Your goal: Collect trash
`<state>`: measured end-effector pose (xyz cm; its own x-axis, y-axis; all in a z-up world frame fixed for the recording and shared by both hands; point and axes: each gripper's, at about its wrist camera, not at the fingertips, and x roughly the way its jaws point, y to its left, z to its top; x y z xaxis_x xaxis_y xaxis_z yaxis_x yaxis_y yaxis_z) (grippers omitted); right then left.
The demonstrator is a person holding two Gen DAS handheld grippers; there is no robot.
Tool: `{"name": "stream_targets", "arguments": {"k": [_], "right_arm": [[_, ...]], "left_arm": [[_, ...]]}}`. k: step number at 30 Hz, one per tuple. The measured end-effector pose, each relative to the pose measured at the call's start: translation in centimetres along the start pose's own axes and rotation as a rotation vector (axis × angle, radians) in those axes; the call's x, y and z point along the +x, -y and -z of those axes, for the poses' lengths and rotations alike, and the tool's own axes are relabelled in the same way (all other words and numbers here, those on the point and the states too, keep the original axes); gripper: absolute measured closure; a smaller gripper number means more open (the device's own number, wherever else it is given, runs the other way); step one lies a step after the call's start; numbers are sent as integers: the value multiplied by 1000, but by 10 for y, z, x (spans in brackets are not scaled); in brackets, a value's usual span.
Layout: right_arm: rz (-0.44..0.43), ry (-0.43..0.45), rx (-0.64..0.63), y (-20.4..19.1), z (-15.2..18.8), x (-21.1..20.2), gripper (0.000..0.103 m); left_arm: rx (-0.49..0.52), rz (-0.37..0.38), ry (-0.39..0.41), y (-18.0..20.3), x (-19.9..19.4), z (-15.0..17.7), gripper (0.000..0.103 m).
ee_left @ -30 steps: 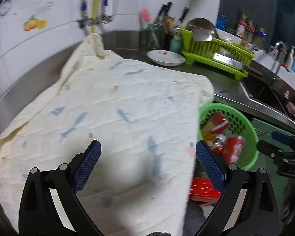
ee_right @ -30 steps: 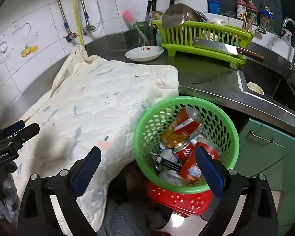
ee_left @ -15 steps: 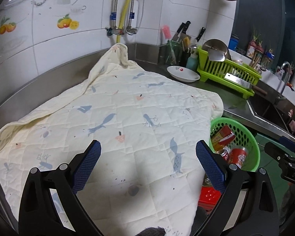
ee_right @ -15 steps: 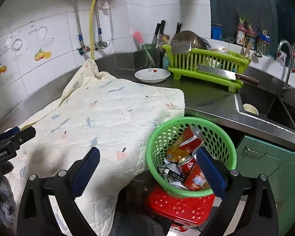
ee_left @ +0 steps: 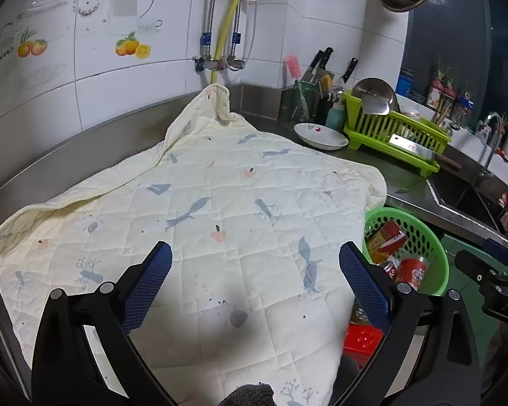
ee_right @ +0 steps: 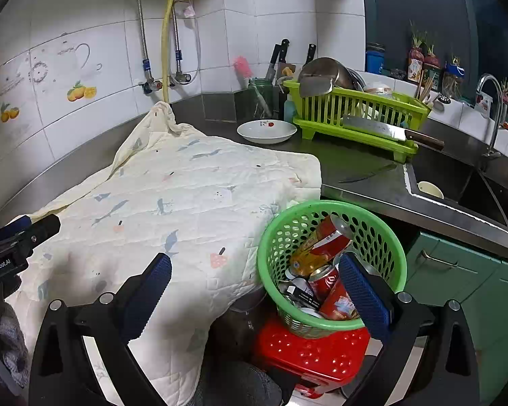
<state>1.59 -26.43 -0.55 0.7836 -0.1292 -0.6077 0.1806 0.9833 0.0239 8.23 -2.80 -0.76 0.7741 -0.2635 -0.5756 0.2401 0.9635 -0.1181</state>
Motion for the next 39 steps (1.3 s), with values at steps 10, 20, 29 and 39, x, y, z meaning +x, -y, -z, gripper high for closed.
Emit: {"name": "stream_targets", "arguments": {"k": [10, 20, 29, 39], "right_arm": [[4, 3, 3, -2, 3, -2, 7], [3, 4, 10, -3, 2, -3, 7], [-3, -3, 7, -5, 2, -1, 7], [-6, -12, 10, -6, 4, 2, 7]], "left_arm": [[11, -1, -4, 2, -4, 3, 5], [3, -11, -13, 0, -2, 4, 5], [5, -19, -13, -1, -1, 4, 5], [8, -25, -22, -1, 2, 5, 5]]}}
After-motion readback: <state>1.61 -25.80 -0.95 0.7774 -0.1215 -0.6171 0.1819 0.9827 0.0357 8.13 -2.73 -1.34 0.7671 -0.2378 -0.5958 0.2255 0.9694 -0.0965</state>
